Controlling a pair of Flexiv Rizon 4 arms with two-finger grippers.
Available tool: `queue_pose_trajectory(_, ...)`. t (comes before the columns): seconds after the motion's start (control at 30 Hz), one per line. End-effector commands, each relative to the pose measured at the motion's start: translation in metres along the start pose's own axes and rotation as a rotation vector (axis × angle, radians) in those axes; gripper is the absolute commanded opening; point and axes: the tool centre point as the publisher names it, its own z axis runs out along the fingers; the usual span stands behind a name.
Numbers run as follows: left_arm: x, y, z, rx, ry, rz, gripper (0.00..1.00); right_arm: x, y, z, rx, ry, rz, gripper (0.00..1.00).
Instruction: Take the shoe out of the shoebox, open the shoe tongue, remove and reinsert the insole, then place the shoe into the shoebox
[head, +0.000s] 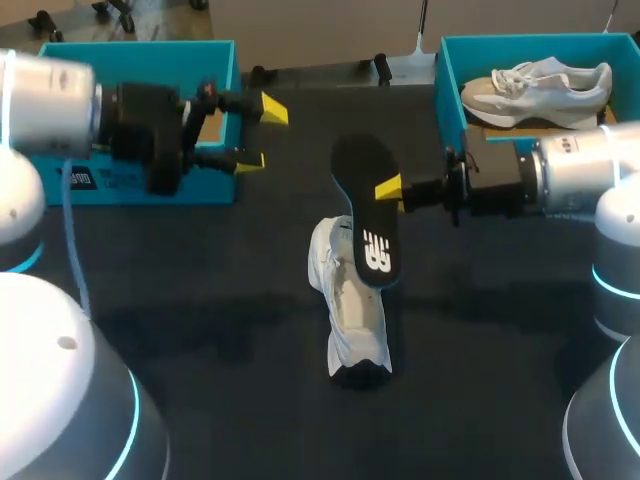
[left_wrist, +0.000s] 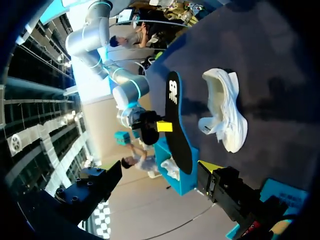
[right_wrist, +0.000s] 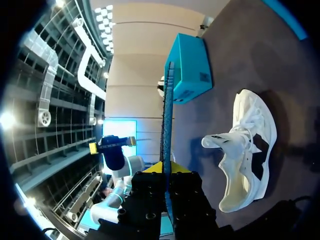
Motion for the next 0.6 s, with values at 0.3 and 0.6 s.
queue_pose_trajectory(0.3,-0.036,0.021,0.004,0.080,0.101,0.028,1.00,0.001,-0.002,0.000,-0.004,-0.004,0.001,0.00)
queue_pose_trajectory(0.6,-0.083,0.020,0.033,0.304,0.502,-0.028,1.00,0.001,-0.002,0.000,-0.004,-0.004,0.001,0.00)
